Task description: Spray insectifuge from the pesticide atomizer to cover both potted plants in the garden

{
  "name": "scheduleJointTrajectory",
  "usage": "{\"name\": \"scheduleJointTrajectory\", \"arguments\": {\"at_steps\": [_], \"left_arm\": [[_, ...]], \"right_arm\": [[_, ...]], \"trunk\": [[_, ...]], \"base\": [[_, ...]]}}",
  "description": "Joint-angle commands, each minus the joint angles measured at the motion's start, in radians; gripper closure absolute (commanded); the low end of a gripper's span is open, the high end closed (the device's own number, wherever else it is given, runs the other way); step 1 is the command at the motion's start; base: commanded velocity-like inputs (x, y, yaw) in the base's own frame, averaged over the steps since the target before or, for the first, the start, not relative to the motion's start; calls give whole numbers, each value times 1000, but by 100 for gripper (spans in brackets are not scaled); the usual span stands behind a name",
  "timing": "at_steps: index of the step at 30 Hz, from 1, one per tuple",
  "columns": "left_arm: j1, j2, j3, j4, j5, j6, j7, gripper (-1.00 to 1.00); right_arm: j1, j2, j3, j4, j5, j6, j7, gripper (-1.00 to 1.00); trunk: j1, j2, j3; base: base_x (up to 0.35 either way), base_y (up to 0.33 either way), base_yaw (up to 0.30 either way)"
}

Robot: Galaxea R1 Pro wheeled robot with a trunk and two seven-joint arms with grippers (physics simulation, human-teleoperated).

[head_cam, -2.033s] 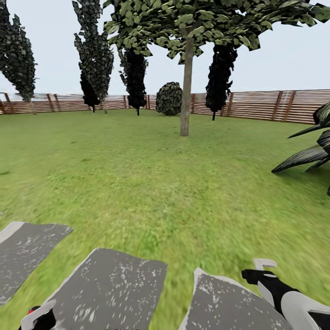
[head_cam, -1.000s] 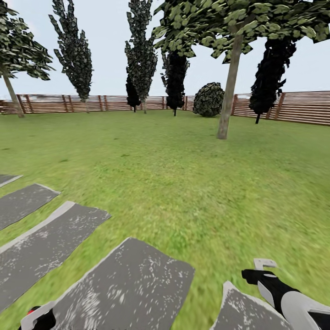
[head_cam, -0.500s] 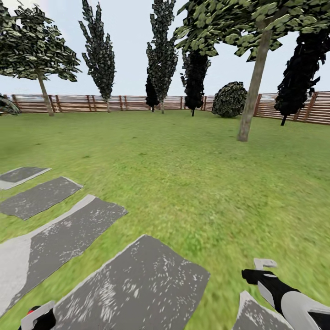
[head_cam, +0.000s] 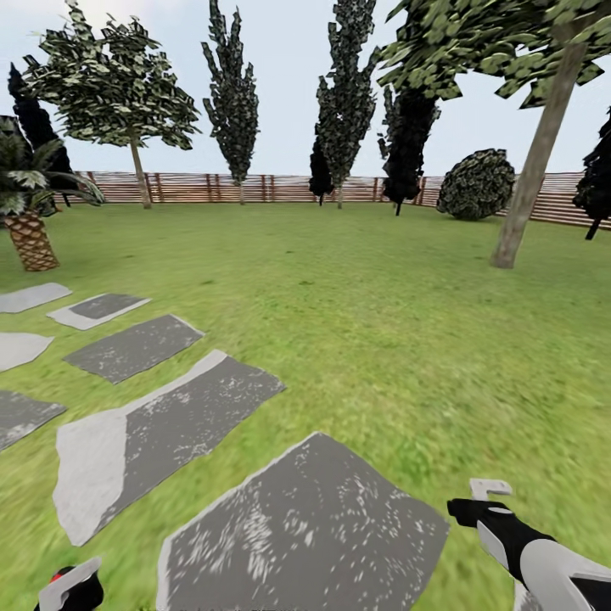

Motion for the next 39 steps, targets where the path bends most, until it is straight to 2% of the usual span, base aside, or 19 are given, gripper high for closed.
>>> {"name": "scheduleJointTrajectory", "arguments": {"at_steps": [1, 13, 25, 39], "left_arm": [[-1, 0, 8, 1, -3, -3, -8, 100], [-1, 0, 8, 1, -3, -3, -8, 100], [-1, 0, 8, 1, -3, -3, -8, 100], [-1, 0, 8, 1, -3, -3, -8, 100]], "right_arm": [[0, 0, -8, -1, 3, 2, -2, -100], [0, -1, -8, -1, 4, 2, -2, -100], [0, -1, -8, -1, 3, 2, -2, -100], [0, -1, -8, -1, 3, 2, -2, -100]], "trunk": [[0, 0, -1], [0, 0, -1], [0, 0, -1], [0, 0, -1]], "base": [[62, 312, 258], [153, 311, 255], [165, 311, 43], [165, 311, 235]]}}
